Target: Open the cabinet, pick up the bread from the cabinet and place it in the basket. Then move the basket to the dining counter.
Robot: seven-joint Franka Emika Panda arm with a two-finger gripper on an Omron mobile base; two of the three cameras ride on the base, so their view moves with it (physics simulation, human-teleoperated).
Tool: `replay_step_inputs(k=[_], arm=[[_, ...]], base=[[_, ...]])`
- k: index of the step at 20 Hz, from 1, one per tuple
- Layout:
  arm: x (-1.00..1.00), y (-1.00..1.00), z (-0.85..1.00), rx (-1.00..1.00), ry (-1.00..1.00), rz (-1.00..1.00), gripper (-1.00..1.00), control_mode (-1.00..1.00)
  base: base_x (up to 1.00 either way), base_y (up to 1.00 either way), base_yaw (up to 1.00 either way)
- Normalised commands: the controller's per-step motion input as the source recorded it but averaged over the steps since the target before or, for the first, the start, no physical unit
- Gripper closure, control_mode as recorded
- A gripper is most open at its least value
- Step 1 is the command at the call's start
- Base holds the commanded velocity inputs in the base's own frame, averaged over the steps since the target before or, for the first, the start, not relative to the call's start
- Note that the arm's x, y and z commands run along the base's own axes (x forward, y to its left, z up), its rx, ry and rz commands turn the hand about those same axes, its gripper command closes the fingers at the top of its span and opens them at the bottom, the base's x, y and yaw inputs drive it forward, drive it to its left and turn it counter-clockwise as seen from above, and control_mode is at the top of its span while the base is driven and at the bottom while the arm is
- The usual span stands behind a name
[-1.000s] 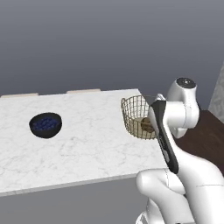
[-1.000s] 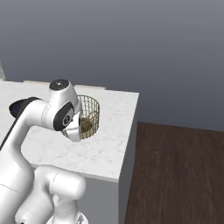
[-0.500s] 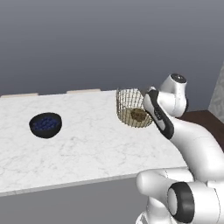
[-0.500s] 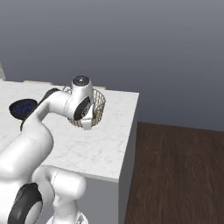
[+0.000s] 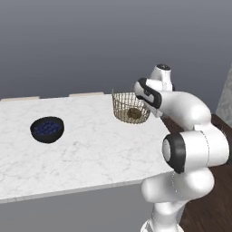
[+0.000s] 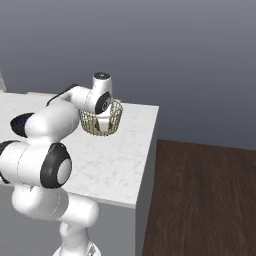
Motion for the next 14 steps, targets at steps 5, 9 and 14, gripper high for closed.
replay_step_inputs(k=[5,9,14], arm=[[1.00,0.07,-0.02,0.00,0.05,0.00,1.00,-1.00],[1.00,0.21,-0.23,0.00,0.00,0.00,1.00,-1.00],[1.00,0.36,-0.47,0.00,0.00,0.03,1.00,-1.00]], base=[[0.00,0.00,0.00],[0.00,0.00,0.00],[0.00,0.00,0.00]])
